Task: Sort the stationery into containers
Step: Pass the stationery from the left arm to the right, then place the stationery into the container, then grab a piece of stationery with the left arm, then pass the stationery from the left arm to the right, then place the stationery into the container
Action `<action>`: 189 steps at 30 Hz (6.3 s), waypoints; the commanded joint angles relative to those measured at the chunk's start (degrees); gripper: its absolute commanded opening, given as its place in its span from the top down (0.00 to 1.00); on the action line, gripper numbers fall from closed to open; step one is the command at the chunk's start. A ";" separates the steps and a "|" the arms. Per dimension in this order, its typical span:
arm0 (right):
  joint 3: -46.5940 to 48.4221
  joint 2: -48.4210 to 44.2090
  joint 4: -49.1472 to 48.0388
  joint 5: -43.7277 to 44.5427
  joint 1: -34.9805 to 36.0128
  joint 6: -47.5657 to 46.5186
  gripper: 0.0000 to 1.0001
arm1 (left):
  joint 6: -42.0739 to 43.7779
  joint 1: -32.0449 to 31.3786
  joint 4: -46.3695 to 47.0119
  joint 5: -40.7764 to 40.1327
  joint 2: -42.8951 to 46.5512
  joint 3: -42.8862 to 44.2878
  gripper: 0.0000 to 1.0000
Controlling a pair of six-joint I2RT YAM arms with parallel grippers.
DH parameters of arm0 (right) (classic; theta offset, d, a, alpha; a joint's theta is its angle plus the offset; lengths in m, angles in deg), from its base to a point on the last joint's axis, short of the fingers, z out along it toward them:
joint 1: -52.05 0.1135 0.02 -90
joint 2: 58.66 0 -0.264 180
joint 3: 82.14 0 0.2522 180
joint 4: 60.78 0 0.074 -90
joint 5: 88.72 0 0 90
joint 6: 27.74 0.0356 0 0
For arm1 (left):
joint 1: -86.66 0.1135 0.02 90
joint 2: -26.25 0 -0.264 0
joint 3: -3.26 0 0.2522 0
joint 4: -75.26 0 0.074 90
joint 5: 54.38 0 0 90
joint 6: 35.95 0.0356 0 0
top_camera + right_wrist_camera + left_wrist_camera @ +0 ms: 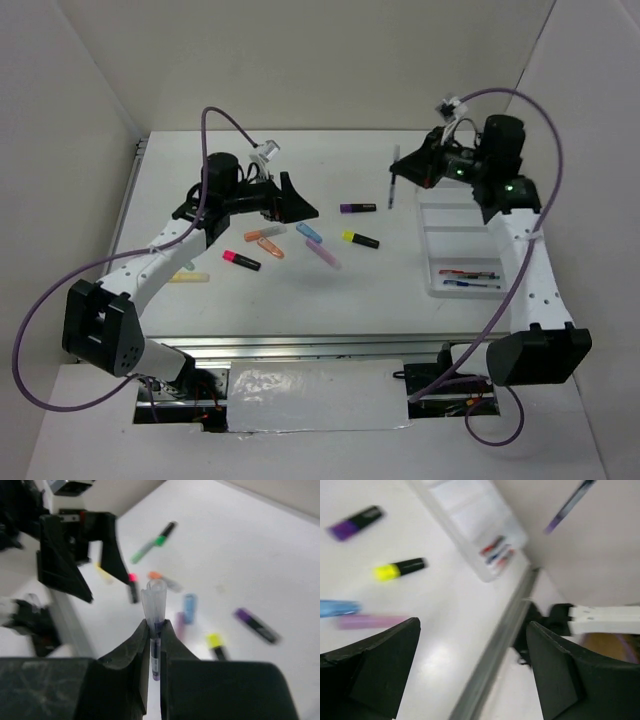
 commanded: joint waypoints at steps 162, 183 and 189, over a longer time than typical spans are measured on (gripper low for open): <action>-14.22 6.51 10.92 -4.01 5.78 -0.93 0.94 | 56.68 -18.87 -30.39 -20.64 -7.45 15.68 0.54; 4.60 24.69 46.39 9.26 -40.39 -34.97 1.00 | 48.35 -9.31 -29.34 -26.72 -4.64 9.70 0.05; 2.49 25.22 38.82 14.09 -38.29 -27.50 0.97 | 45.71 -0.87 -29.34 -22.59 -4.11 8.65 0.03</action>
